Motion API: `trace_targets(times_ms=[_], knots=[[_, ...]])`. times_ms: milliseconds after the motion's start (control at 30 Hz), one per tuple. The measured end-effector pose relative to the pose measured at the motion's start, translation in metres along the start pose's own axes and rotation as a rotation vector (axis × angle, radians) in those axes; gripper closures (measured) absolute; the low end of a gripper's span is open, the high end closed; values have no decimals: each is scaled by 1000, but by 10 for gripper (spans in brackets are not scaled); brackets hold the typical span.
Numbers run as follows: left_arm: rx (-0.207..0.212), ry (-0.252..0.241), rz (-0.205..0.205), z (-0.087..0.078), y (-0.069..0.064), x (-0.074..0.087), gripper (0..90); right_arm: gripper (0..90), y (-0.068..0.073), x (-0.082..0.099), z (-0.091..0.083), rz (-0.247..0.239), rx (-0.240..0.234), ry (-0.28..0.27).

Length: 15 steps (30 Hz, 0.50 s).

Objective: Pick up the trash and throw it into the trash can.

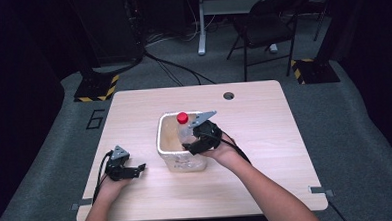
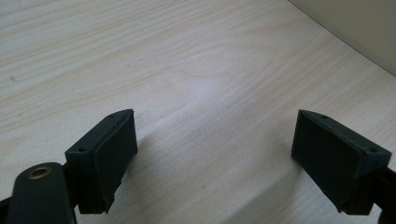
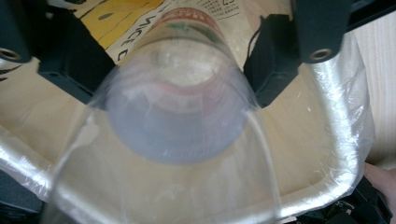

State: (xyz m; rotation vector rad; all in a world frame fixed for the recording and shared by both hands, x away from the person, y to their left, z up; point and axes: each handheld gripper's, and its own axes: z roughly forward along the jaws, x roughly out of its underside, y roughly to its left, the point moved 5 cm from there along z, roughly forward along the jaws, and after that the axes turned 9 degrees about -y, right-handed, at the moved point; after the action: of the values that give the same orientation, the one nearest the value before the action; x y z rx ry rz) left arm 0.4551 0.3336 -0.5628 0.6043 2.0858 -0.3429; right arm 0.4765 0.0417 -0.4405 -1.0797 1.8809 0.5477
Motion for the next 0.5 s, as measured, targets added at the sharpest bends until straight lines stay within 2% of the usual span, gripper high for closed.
trace_targets(times_ms=[67, 100, 233, 500], knots=[[0, 0, -1, 0, 0, 0, 141, 210, 0, 0, -1, 1, 17, -3], [0, 0, -1, 0, 0, 0, 141, 200, -1, -1, -2, -10, 15, -8], [0, 0, -2, 0, 0, 0, 141, 173, 0, -2, -7, 4, 17, -19], [0, 0, 2, 0, 0, 0, 141, 162, 0, -5, -21, -4, 11, -47]])
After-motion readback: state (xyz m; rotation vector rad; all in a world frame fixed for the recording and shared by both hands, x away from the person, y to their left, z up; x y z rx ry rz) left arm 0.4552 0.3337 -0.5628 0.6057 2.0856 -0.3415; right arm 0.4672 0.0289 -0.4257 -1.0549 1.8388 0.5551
